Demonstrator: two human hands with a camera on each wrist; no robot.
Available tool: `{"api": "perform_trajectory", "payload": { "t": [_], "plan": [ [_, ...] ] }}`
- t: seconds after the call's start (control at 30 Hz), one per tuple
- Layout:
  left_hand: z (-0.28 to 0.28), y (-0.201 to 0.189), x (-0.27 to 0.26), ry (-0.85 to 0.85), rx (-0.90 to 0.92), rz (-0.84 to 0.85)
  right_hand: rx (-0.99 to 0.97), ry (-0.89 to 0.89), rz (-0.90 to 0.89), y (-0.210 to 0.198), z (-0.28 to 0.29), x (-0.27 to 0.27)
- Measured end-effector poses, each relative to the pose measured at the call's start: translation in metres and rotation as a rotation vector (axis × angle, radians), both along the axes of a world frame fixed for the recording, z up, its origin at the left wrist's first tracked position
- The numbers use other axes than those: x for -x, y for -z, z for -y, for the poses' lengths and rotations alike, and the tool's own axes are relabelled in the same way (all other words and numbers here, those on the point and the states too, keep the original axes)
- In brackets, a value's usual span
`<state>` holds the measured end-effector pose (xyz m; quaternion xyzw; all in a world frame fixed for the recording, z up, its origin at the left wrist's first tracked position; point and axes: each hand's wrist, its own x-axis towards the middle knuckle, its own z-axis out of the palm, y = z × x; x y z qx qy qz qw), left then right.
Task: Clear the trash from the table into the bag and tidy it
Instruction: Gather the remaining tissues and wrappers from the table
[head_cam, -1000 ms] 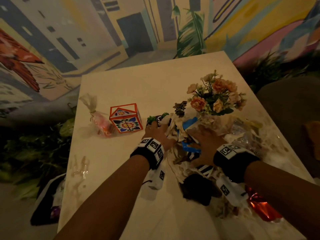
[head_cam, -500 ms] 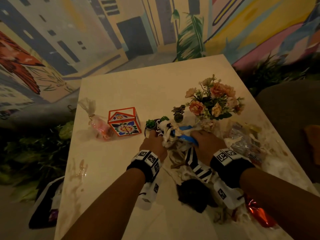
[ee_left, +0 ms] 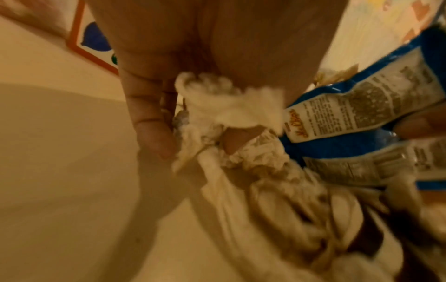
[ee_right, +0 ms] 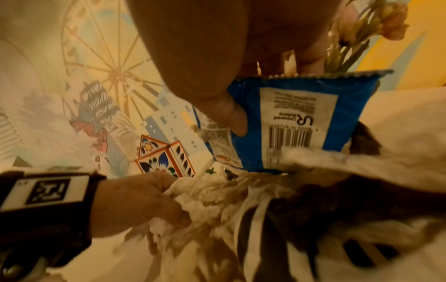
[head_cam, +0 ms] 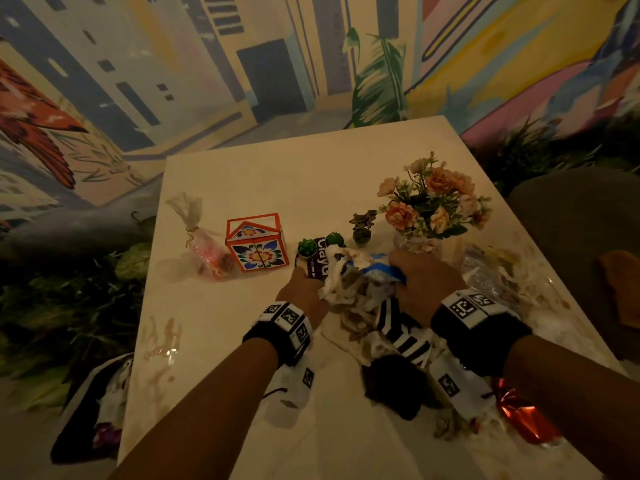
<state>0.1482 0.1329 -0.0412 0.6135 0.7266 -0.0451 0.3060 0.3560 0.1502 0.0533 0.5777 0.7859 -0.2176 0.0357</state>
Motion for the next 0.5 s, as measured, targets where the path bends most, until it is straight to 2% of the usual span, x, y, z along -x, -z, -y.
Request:
{"api": "perform_trajectory", "payload": {
  "t": [0.13, 0.3, 0.4, 0.5],
  "plan": [
    [-0.001, -0.011, 0.010, -0.067, 0.005, 0.074, -0.096, 0.042, -0.041, -0.022, 0.003, 0.004],
    [0.000, -0.036, 0.018, -0.134, -0.041, 0.233, -0.020, 0.094, -0.077, -0.040, -0.001, 0.012],
    [0.003, -0.058, 0.021, -0.104, -0.051, 0.324, -0.087, 0.132, -0.101, -0.045, -0.003, 0.019],
    [0.008, -0.077, 0.024, -0.112, -0.104, 0.323, -0.130, 0.169, -0.180, -0.056, -0.004, 0.024]
  ]
}}
